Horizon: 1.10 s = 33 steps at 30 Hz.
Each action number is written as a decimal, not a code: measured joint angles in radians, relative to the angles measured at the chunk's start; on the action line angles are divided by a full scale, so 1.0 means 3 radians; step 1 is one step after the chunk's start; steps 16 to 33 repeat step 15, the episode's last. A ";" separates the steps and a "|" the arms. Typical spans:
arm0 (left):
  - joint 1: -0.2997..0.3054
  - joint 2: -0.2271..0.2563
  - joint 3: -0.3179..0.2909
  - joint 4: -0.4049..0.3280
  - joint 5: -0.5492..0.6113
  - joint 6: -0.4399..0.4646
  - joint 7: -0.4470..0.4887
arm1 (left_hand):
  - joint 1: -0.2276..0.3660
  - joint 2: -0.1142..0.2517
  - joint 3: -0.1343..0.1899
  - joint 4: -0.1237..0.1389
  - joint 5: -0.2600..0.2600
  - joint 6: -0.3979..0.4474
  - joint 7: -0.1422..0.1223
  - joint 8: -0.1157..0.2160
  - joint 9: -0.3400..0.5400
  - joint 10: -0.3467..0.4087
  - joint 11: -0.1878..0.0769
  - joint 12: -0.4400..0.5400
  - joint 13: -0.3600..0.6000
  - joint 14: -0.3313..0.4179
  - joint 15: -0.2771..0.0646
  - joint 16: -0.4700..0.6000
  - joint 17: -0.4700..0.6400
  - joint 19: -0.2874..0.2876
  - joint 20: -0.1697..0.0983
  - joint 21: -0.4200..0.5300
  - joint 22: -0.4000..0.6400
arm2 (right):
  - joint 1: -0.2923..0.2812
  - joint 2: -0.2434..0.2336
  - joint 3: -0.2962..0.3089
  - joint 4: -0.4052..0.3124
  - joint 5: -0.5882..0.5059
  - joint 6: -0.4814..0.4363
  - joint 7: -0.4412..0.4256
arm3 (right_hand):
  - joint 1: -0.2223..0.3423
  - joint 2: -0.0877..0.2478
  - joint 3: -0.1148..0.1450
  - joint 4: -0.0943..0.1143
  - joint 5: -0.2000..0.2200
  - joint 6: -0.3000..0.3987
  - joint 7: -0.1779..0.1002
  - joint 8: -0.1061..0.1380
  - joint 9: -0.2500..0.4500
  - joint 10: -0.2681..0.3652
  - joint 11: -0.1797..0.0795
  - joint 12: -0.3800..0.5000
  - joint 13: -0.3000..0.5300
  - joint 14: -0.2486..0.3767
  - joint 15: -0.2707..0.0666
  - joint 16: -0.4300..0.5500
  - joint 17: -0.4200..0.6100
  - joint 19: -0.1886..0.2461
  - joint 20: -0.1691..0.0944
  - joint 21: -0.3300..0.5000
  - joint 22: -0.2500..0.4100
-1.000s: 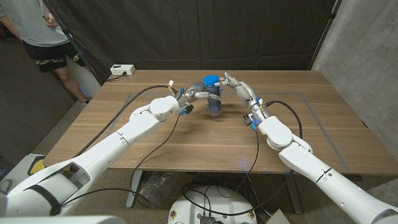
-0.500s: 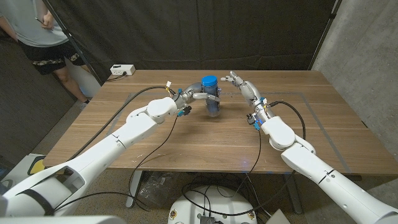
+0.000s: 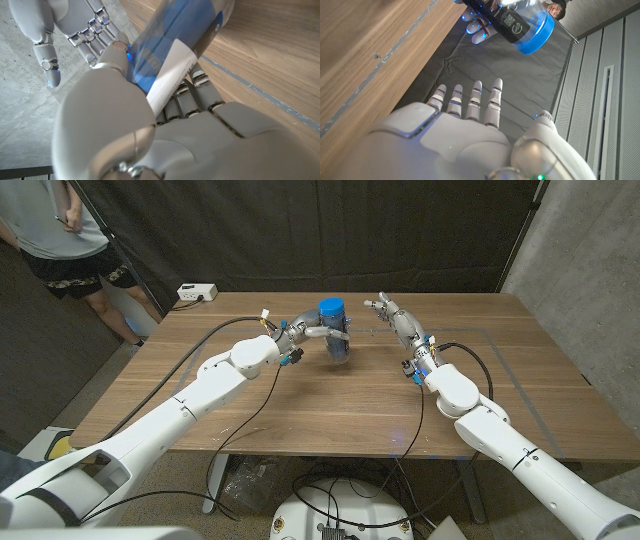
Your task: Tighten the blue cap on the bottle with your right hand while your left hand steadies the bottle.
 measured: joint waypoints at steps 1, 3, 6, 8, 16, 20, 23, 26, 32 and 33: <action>-0.0002 0.0000 -0.0002 0.0000 0.0006 0.0000 0.0006 | 0.0000 0.0000 0.0000 0.0000 0.0000 0.0000 0.0000 0.0000 0.0000 0.0000 0.0000 0.0000 0.0000 -0.0013 0.0001 0.0000 0.0000 0.0000 0.0000 0.0000 0.0000 | 0.0011 0.0006 0.0000 0.0017 0.0010 0.0004 0.0008 | 0.0000 0.0000 -0.0006 -0.0006 0.0000 -0.0028 0.0005 0.0000 -0.0002 0.0008 0.0008 0.0000 0.0000 0.0000 0.0000 0.0000 0.0000 0.0000 0.0000 0.0000 0.0000; -0.0008 0.0000 -0.0012 0.0000 0.0024 0.0000 0.0034 | 0.0000 0.0000 0.0000 0.0000 0.0000 -0.0001 -0.0001 0.0000 0.0000 0.0000 0.0000 0.0000 0.0000 -0.0021 0.0002 0.0000 0.0000 0.0000 0.0000 -0.0005 0.0000 | 0.0048 0.0032 0.0000 0.0082 0.0083 0.0037 0.0063 | 0.0000 0.0000 -0.0009 -0.0009 0.0000 -0.0058 0.0035 0.0000 -0.0002 0.0018 0.0017 0.0000 0.0000 0.0005 -0.0005 0.0000 0.0000 0.0000 0.0000 0.0000 0.0000; -0.0014 0.0002 -0.0023 -0.0007 0.0040 0.0008 0.0059 | 0.0000 0.0000 0.0000 0.0000 0.0000 -0.0001 -0.0001 0.0000 0.0000 -0.0001 0.0000 0.0000 0.0000 -0.0023 -0.0001 0.0000 0.0000 0.0000 0.0000 -0.0006 -0.0001 | 0.0095 0.0065 -0.0002 0.0161 0.0143 0.0071 0.0113 | 0.0000 0.0000 -0.0009 -0.0009 0.0000 -0.0075 0.0052 0.0000 -0.0002 0.0018 0.0017 0.0000 0.0000 0.0018 -0.0018 0.0000 0.0000 0.0000 0.0000 0.0000 0.0000; -0.0016 0.0002 -0.0027 -0.0009 0.0045 0.0017 0.0069 | 0.0000 0.0000 0.0000 0.0000 0.0000 -0.0001 -0.0001 0.0000 0.0000 -0.0001 0.0000 0.0000 0.0000 -0.0023 0.0000 0.0000 0.0000 0.0000 0.0000 -0.0006 -0.0001 | 0.0112 0.0076 -0.0006 0.0189 0.0173 0.0084 0.0134 | 0.0000 0.0000 -0.0009 -0.0009 0.0000 -0.0075 0.0052 0.0000 -0.0002 0.0018 0.0017 0.0000 0.0000 0.0018 -0.0018 0.0000 0.0000 0.0015 -0.0015 0.0000 0.0000; -0.0035 -0.0006 -0.0032 0.0022 0.0051 0.0022 0.0072 | 0.0000 0.0000 0.0000 0.0000 0.0000 -0.0002 -0.0002 0.0000 0.0000 -0.0002 0.0000 0.0000 0.0000 -0.0035 0.0011 0.0000 0.0000 -0.0001 0.0000 -0.0019 0.0005 | 0.0185 0.0121 -0.0033 0.0303 0.0257 0.0114 0.0184 | -0.0018 -0.0018 -0.0009 -0.0009 0.0000 -0.0075 0.0052 0.0000 -0.0002 0.0018 0.0017 0.0000 0.0000 0.0018 -0.0018 0.0000 0.0000 0.0018 -0.0018 0.0000 0.0000; -0.0035 -0.0006 -0.0032 0.0022 0.0051 0.0022 0.0072 | 0.0000 0.0000 0.0000 0.0000 0.0000 -0.0002 -0.0002 0.0000 0.0000 -0.0002 0.0000 0.0000 0.0000 -0.0035 0.0011 0.0000 0.0000 -0.0001 0.0000 -0.0019 0.0005 | 0.0185 0.0121 -0.0033 0.0303 0.0257 0.0114 0.0184 | -0.0018 -0.0018 -0.0009 -0.0009 0.0000 -0.0075 0.0052 0.0000 -0.0002 0.0018 0.0017 0.0000 0.0000 0.0018 -0.0018 0.0000 0.0000 0.0018 -0.0018 0.0000 0.0000; -0.0035 -0.0006 -0.0032 0.0022 0.0051 0.0022 0.0072 | 0.0000 0.0000 0.0000 0.0000 0.0000 -0.0002 -0.0002 0.0000 0.0000 -0.0002 0.0000 0.0000 0.0000 -0.0035 0.0011 0.0000 0.0000 -0.0001 0.0000 -0.0019 0.0005 | 0.0185 0.0121 -0.0033 0.0303 0.0257 0.0114 0.0184 | -0.0018 -0.0018 -0.0009 -0.0009 0.0000 -0.0075 0.0052 0.0000 -0.0002 0.0018 0.0017 0.0000 0.0000 0.0018 -0.0018 0.0000 0.0000 0.0018 -0.0018 0.0000 0.0000; -0.0035 -0.0006 -0.0032 0.0022 0.0051 0.0022 0.0072 | 0.0000 0.0000 0.0000 0.0000 0.0000 -0.0002 -0.0002 0.0000 0.0000 -0.0002 0.0000 0.0000 0.0000 -0.0035 0.0011 0.0000 0.0000 -0.0001 0.0000 -0.0019 0.0005 | 0.0185 0.0121 -0.0033 0.0303 0.0257 0.0114 0.0184 | -0.0018 -0.0018 -0.0009 -0.0009 0.0000 -0.0075 0.0052 0.0000 -0.0002 0.0018 0.0017 0.0000 0.0000 0.0018 -0.0018 0.0000 0.0000 0.0018 -0.0018 0.0000 0.0000; -0.0035 -0.0006 -0.0032 0.0022 0.0051 0.0022 0.0072 | 0.0000 0.0000 0.0000 0.0000 0.0000 -0.0002 -0.0002 0.0000 0.0000 -0.0002 0.0000 0.0000 0.0000 -0.0035 0.0011 0.0000 0.0000 -0.0001 0.0000 -0.0019 0.0005 | 0.0185 0.0121 -0.0033 0.0303 0.0257 0.0114 0.0184 | -0.0018 -0.0018 -0.0009 -0.0009 0.0000 -0.0075 0.0052 0.0000 -0.0002 0.0018 0.0017 0.0000 0.0000 0.0018 -0.0018 0.0000 0.0000 0.0018 -0.0018 0.0000 0.0000; -0.0035 -0.0006 -0.0032 0.0022 0.0051 0.0022 0.0072 | 0.0000 0.0000 0.0000 0.0000 0.0000 -0.0002 -0.0002 0.0000 0.0000 -0.0002 0.0000 0.0000 0.0000 -0.0035 0.0011 0.0000 0.0000 -0.0001 0.0000 -0.0019 0.0005 | 0.0185 0.0121 -0.0033 0.0303 0.0257 0.0114 0.0184 | -0.0018 -0.0018 -0.0009 -0.0009 0.0000 -0.0075 0.0052 0.0000 -0.0002 0.0018 0.0017 0.0000 0.0000 0.0018 -0.0018 0.0000 0.0000 0.0018 -0.0018 0.0000 0.0000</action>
